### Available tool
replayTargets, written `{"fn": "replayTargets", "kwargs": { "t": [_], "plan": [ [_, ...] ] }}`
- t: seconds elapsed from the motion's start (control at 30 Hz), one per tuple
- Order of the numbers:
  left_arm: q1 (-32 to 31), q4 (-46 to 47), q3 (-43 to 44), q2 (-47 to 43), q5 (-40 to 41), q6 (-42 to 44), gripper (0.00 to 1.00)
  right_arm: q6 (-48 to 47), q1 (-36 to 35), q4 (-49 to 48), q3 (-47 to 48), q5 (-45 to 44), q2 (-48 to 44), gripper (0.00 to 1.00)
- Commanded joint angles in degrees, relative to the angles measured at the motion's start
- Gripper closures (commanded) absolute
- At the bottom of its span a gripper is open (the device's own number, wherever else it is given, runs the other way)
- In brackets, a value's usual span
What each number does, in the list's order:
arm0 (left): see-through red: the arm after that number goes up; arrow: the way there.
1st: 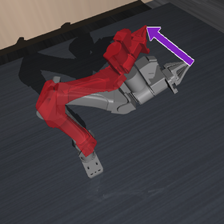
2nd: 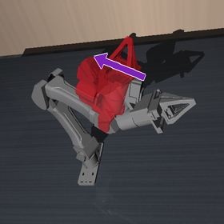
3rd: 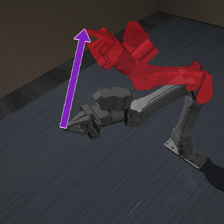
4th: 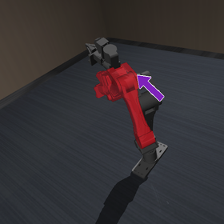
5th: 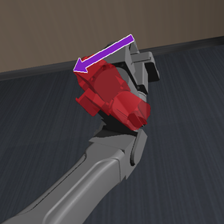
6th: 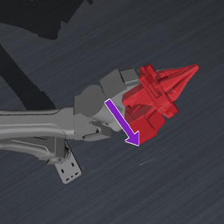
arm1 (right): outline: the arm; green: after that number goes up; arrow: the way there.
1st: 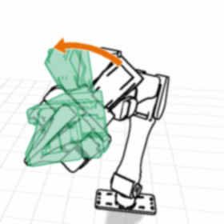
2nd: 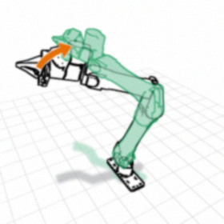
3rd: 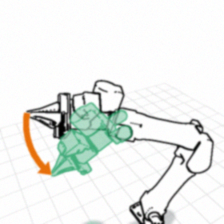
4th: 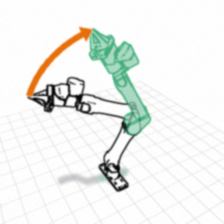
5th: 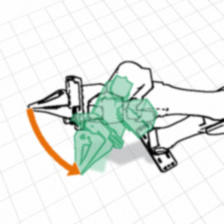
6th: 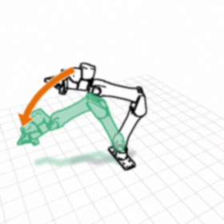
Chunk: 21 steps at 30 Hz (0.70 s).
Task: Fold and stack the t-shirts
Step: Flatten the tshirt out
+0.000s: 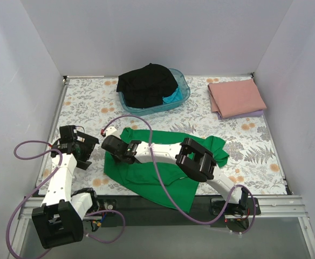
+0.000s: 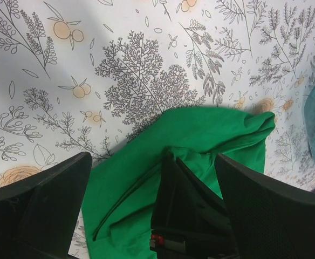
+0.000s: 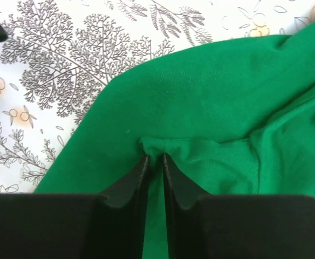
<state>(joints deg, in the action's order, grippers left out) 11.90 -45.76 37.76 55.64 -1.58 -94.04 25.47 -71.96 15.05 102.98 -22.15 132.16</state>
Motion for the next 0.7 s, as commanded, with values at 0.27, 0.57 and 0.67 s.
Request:
{"fn": "replayTargets", "kwargs": {
  "t": [0.27,0.57,0.67],
  "plan": [
    [0.3,0.8,-0.4,-1.2,-2.5,1.8,0.02,-0.2,0.1,0.6,0.2,-6.9,-5.9,0.99],
    [0.3,4.1,-2.8,1.0,-10.3,4.7,0.02,-3.4,1.0,1.6,-21.9,-15.3,-31.4,0.99],
    [0.3,6.6,-4.9,2.0,-14.1,5.0,0.02,-2.5,4.3,3.1,-31.8,-17.6,-40.5,0.99]
  ]
}}
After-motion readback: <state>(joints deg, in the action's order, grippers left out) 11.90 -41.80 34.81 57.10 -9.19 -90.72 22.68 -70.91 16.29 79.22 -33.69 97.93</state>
